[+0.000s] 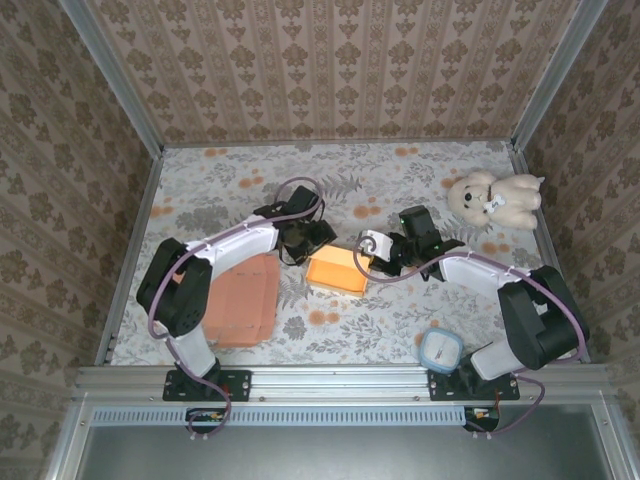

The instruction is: Fold the paper box

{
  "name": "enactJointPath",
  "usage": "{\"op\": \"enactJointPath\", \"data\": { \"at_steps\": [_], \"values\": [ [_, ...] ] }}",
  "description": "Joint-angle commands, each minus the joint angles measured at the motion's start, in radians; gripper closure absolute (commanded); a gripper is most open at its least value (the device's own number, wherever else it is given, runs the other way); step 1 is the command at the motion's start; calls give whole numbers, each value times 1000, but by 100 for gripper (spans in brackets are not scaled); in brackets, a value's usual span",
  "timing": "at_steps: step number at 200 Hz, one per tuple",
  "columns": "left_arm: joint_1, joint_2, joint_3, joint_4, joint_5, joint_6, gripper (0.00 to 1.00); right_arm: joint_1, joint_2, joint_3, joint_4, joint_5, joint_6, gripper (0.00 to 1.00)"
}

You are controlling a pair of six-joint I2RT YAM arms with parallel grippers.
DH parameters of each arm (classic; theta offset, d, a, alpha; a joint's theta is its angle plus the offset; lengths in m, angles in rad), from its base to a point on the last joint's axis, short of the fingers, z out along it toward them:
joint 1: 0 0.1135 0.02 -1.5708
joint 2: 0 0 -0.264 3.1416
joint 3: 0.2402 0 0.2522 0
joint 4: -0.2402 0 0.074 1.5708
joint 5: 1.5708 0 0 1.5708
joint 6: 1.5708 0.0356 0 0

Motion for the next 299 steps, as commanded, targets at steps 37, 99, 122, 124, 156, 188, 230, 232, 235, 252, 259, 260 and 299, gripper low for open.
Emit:
{"op": "enactJointPath", "data": {
  "at_steps": [37,99,122,124,156,188,230,232,235,252,259,260,299],
  "values": [
    [-50,-65,-2,-11,-36,-37,37,30,-45,11,-41,57,5,77],
    [-75,-38,-1,-21,-65,-28,39,54,-33,22,-52,92,1,73],
    [-71,-30,-28,-16,-85,-29,41,54,-44,18,-62,116,-6,62],
    [-71,-30,-30,-17,-87,-28,41,54,-45,18,-64,118,-7,61],
    [-68,-24,-51,-21,-110,-29,42,55,-60,30,-99,149,-8,55],
    [-67,-24,-54,-37,-146,-31,42,55,-78,55,-175,211,-25,48],
    [-61,-24,-59,-43,-163,-37,42,56,-136,85,-276,290,-43,43],
    [-61,-24,-58,-43,-164,-37,42,56,-140,86,-280,291,-42,43],
    [-60,-24,-58,-45,-165,-38,42,55,-145,87,-283,298,-39,42],
    [-60,-25,-61,-50,-173,-37,42,55,-161,95,-289,335,6,39],
    [-61,-25,-64,-52,-176,-37,42,55,-164,101,-289,353,40,38],
    [-60,-27,-64,-53,-177,-37,42,55,-165,102,-289,357,47,38],
    [-60,-37,-82,-55,-196,-47,42,55,-133,167,-239,564,409,36]
  ]
}}
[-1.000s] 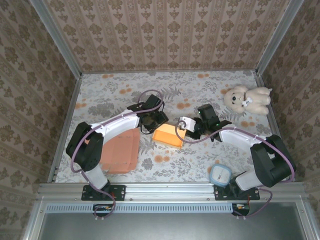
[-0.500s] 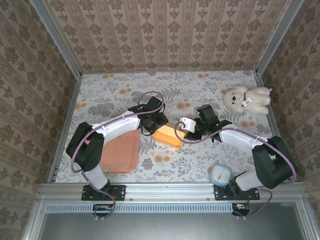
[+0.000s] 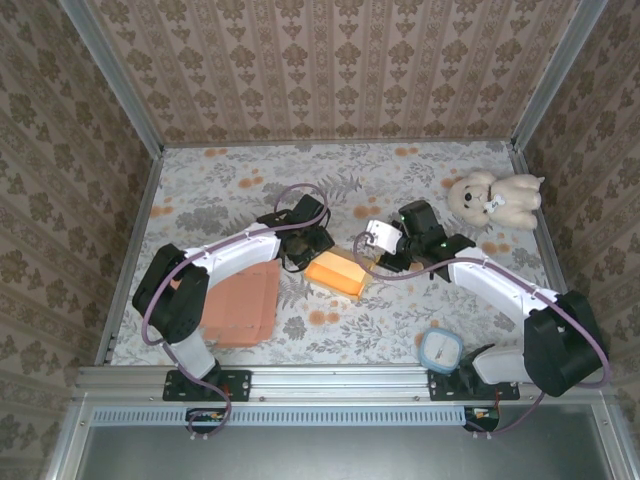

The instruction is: Fold the paper box

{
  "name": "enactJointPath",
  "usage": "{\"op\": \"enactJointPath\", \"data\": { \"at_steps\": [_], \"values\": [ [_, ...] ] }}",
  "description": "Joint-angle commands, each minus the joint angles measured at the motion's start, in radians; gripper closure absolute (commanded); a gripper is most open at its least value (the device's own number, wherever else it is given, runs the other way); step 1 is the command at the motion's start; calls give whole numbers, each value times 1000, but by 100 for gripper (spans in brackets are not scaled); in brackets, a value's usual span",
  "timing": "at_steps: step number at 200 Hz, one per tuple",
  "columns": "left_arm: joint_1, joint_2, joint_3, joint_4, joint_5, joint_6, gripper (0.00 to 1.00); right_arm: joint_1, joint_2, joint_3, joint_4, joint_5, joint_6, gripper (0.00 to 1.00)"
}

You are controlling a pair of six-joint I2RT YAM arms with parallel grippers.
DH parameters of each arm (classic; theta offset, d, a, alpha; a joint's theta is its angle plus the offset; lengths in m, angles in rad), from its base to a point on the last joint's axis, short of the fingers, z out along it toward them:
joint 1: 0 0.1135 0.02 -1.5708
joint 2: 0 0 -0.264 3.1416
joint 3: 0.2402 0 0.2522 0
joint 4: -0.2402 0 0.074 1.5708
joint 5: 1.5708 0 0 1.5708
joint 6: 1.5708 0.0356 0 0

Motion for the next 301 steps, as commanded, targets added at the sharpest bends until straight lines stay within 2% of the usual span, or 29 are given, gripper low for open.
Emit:
{"op": "enactJointPath", "data": {
  "at_steps": [1,30,52,79,103,119,142,188,226,301],
  "values": [
    [-2,2,-36,-66,-51,-17,42,6,14,68,11,173,296,36],
    [-3,3,-47,-57,-48,-20,42,8,12,99,24,189,712,36],
    [-1,6,-49,-59,-53,-20,42,27,-2,90,-4,189,1032,30],
    [-2,9,-49,-57,-51,-20,42,107,-13,46,-2,194,1232,31],
    [-3,7,-54,-59,-53,-20,42,213,-17,-3,41,286,1281,30],
    [-5,-1,-60,-59,-59,-17,40,249,-9,-29,60,334,1307,30],
    [-17,-24,-73,-60,-91,13,32,265,11,-74,95,372,1326,30],
    [-32,-92,-102,-102,-143,29,27,288,94,-107,132,387,1331,30],
    [-34,-134,-138,-135,-162,40,18,316,126,-121,143,430,1331,30],
    [-45,-163,-226,-97,-179,35,26,428,51,-101,99,519,1358,30]
  ]
}}
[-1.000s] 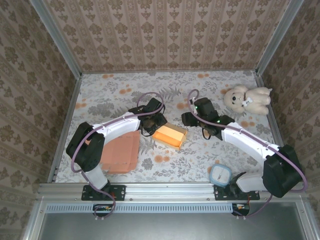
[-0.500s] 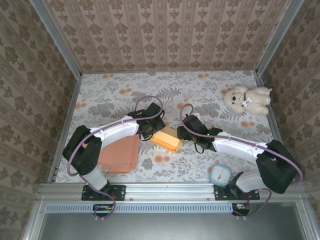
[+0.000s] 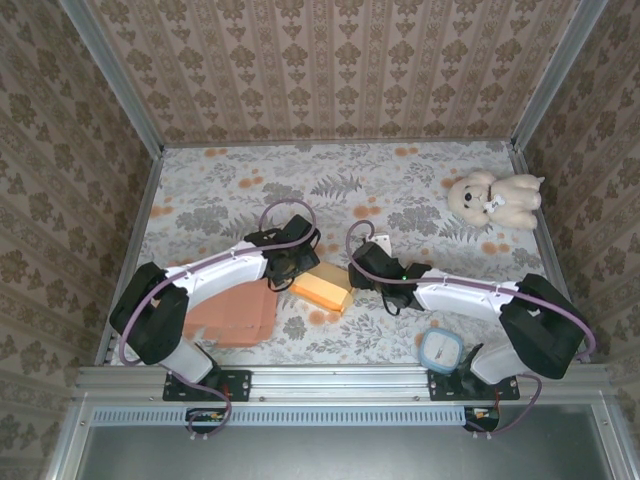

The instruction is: Fold the paper box

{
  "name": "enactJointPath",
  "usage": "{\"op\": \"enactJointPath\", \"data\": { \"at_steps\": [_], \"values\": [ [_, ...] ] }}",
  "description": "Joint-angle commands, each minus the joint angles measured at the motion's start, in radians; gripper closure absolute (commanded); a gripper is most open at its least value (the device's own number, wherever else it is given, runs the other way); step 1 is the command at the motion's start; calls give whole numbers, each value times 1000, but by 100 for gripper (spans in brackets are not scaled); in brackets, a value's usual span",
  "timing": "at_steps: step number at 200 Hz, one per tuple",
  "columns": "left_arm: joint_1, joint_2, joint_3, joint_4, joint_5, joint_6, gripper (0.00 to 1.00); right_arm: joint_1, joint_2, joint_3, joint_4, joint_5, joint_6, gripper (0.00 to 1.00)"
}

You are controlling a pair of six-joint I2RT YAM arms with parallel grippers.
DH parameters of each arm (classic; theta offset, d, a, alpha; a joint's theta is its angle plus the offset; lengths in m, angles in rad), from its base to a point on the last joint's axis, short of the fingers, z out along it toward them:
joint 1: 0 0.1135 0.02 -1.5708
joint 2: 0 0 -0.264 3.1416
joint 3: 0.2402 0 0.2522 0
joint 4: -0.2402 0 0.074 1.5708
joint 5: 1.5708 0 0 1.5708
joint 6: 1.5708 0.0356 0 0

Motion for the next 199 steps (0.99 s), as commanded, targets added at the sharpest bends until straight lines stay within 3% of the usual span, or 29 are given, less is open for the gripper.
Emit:
{"op": "enactJointPath", "data": {
  "at_steps": [1,45,94,199],
  "values": [
    [-10,-4,-38,-40,-24,7,26,47,-64,12,-29,65,25,30],
    [-15,-3,-59,-44,-44,-3,26,167,-104,62,-72,142,40,30],
    [-23,-1,-87,-35,-62,-18,26,278,-22,110,-90,227,43,30],
    [-7,-92,-99,-92,-94,-2,16,287,110,71,-19,227,34,31]
  ]
}}
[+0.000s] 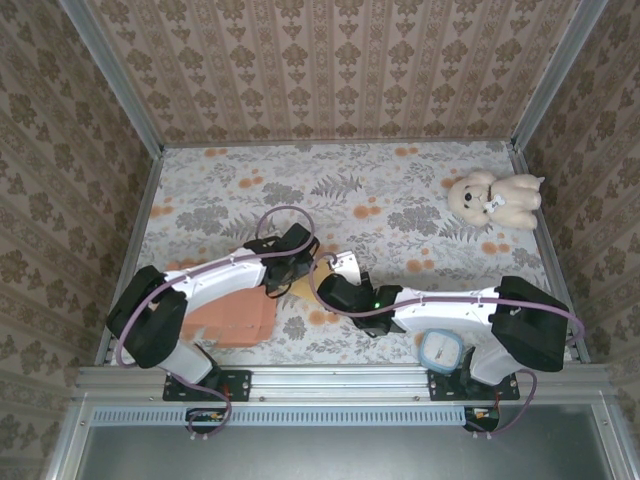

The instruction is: Fold the paper box

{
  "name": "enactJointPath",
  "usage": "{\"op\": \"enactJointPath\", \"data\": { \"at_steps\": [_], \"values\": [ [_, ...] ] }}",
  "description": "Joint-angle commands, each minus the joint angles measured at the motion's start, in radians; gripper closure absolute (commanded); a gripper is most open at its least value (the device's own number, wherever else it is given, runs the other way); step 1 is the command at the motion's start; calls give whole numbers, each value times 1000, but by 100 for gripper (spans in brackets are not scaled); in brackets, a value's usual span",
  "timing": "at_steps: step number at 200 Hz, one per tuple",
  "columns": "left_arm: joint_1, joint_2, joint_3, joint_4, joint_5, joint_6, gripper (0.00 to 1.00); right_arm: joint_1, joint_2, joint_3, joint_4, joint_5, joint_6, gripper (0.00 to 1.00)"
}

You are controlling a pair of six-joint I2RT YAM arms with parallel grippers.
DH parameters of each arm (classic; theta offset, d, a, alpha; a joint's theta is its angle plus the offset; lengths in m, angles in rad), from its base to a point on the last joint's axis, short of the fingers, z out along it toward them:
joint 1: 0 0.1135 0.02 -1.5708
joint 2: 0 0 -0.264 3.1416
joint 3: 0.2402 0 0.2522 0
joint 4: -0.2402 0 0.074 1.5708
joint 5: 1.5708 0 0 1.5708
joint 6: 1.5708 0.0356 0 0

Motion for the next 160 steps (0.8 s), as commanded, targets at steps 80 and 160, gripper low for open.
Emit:
{"op": "enactJointPath", "data": {
  "at_steps": [80,160],
  "values": [
    [7,-89,-73,-66,4,32,18,-60,63,-78,86,-38,-10,32],
    [-39,-87,-98,9,-15,43,21,-181,77,-142,185,-174,-23,32]
  ]
}}
